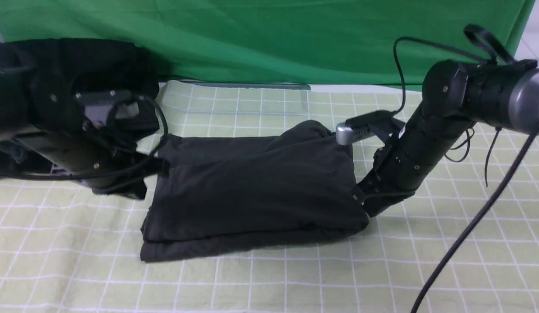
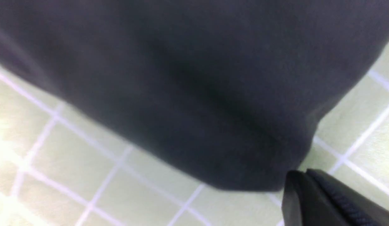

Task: Fold a long-sleeved shirt over a green coffee tablecloth.

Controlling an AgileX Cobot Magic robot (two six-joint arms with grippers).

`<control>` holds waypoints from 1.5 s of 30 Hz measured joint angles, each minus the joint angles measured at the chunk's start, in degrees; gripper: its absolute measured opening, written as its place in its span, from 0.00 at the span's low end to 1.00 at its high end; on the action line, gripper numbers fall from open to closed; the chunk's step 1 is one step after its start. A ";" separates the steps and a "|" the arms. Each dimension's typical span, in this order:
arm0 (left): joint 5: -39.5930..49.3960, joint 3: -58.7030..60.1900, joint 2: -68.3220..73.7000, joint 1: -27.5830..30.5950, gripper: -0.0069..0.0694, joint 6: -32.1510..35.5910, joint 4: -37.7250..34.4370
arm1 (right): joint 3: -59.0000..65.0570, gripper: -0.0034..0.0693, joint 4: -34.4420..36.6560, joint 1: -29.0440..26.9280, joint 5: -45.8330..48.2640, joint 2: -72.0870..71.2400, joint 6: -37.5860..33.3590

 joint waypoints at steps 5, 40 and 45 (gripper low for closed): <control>0.24 1.16 -3.64 0.00 0.09 2.92 -4.44 | 0.00 0.04 0.11 0.42 0.00 -4.84 0.05; -5.09 26.11 -75.30 0.00 0.09 9.99 -10.31 | 59.49 0.05 -1.57 0.42 -81.93 -96.56 0.05; -8.30 31.00 -81.18 0.00 0.09 10.04 -11.21 | 62.40 0.12 -1.57 0.42 -85.28 -99.03 0.05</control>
